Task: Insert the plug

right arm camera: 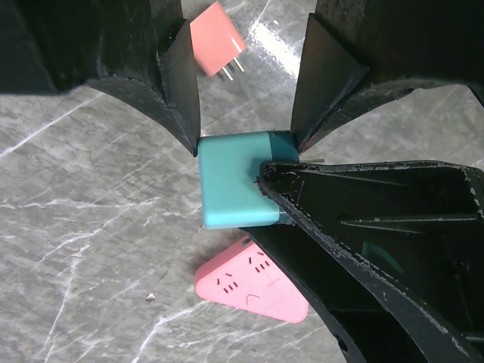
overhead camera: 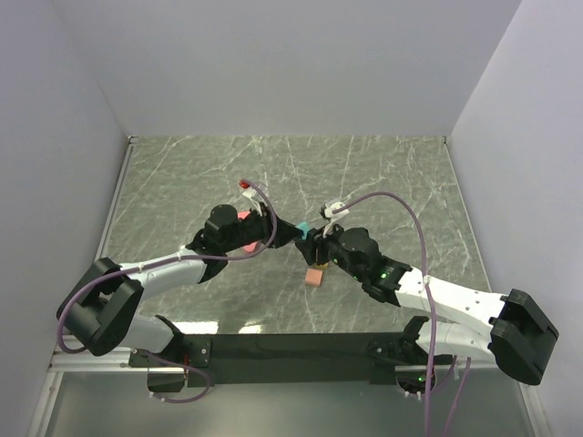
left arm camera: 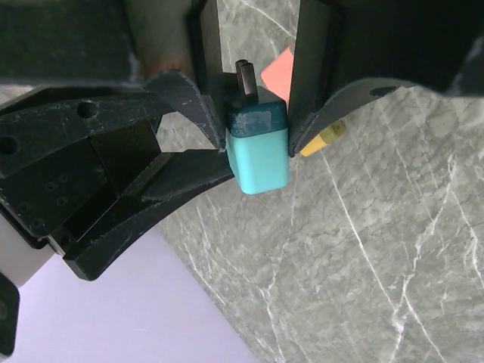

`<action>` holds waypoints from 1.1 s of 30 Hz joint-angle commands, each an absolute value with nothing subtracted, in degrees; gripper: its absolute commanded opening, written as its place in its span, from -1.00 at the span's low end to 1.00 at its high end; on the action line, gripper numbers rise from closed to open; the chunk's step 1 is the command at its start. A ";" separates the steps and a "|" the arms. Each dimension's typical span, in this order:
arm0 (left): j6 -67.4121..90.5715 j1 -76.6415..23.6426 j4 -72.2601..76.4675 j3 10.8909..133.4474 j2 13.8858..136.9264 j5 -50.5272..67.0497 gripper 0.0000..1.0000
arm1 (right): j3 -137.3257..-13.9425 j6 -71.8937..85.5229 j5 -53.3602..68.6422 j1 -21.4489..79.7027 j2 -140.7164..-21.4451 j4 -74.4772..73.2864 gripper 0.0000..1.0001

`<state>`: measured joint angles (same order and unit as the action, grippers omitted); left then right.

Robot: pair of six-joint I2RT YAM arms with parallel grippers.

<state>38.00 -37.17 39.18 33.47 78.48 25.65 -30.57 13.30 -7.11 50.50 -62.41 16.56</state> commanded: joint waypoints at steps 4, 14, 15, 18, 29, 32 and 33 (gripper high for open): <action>38.58 -37.27 43.23 34.54 78.92 29.96 -0.99 | -31.29 11.95 -9.22 50.80 -61.61 18.90 -0.86; 38.84 -29.55 47.27 30.60 75.77 31.98 -0.99 | -32.08 11.78 -7.48 50.89 -57.49 14.94 0.86; 40.33 -27.62 48.50 29.72 75.24 35.47 -0.99 | -31.73 11.69 -6.86 50.89 -55.83 15.38 0.86; 38.86 -25.05 47.90 29.00 73.04 37.87 -0.99 | -29.89 11.16 -2.31 50.71 -53.36 18.53 0.88; 40.87 -25.05 57.04 25.75 68.22 51.76 -0.99 | -29.01 17.13 25.91 38.16 -54.49 31.89 0.71; 41.22 -25.14 58.70 24.96 66.10 53.08 -0.99 | -28.74 19.86 31.53 35.16 -54.75 35.06 0.67; 41.66 -25.22 59.15 24.87 65.92 53.35 -0.99 | -28.74 20.65 33.21 34.46 -55.63 36.63 0.65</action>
<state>40.45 -24.95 53.23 25.21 68.29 49.17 -29.41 16.86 22.48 36.10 -54.76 28.49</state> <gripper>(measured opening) 0.376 0.836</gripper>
